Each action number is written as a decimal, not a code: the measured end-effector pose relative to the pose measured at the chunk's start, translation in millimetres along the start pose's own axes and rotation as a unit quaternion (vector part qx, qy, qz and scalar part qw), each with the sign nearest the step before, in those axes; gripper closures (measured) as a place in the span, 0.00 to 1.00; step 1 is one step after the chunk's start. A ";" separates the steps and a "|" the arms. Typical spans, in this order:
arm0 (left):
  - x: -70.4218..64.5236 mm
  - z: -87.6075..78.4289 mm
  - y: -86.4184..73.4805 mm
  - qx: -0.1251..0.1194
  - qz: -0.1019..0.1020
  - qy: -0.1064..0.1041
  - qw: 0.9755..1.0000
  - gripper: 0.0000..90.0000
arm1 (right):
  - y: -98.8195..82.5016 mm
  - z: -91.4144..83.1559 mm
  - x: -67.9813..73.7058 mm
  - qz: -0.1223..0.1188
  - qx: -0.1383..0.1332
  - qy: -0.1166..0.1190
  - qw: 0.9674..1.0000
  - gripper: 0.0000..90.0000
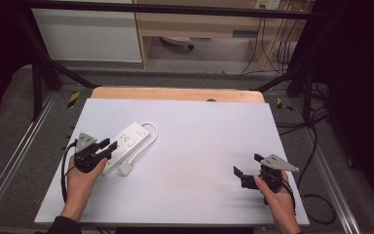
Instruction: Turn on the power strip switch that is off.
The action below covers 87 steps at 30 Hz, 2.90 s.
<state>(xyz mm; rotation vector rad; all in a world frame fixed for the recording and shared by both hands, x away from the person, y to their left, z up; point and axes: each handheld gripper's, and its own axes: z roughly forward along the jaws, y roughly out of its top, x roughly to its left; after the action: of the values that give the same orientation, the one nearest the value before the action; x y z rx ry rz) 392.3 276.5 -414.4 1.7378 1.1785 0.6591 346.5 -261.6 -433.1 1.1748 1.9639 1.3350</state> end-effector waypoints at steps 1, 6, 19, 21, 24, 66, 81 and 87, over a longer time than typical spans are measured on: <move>-0.1 0.8 -0.3 0.001 0.001 0.000 1.000 0.71 | 0.0 0.0 0.0 0.000 0.000 0.000 1.000 0.04; -1.0 2.7 -0.6 0.006 0.006 -0.004 1.000 0.76 | 0.1 0.0 0.1 0.000 0.000 0.000 1.000 0.04; -2.3 8.1 -2.1 0.021 0.004 -0.016 1.000 0.91 | 0.4 -0.4 0.2 -0.001 0.001 0.000 1.000 0.04; -1.6 8.6 -2.6 0.026 0.004 -0.017 1.000 0.92 | 0.5 -0.3 0.2 0.000 0.001 0.000 1.000 0.04; -0.8 9.1 -3.2 0.028 0.002 -0.018 0.999 0.94 | 0.6 -0.3 0.3 -0.001 0.001 -0.001 1.000 0.04; -10.8 42.6 0.1 0.089 0.046 -0.027 0.995 1.00 | 1.3 -2.6 -1.8 0.000 -0.004 0.001 1.000 0.04; -9.2 44.0 -0.9 0.094 0.037 -0.030 0.994 1.00 | 1.2 -2.5 -1.8 0.000 -0.004 0.001 1.000 0.04; -8.6 43.9 -1.4 0.092 0.033 -0.032 0.995 1.00 | 1.2 -2.9 -1.9 0.002 -0.004 0.001 1.000 0.04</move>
<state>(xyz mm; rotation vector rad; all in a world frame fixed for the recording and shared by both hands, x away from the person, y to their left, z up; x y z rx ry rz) 423.7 252.0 -434.7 1.9448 1.1731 0.5426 345.7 -264.5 -430.9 1.1741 1.9559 1.3455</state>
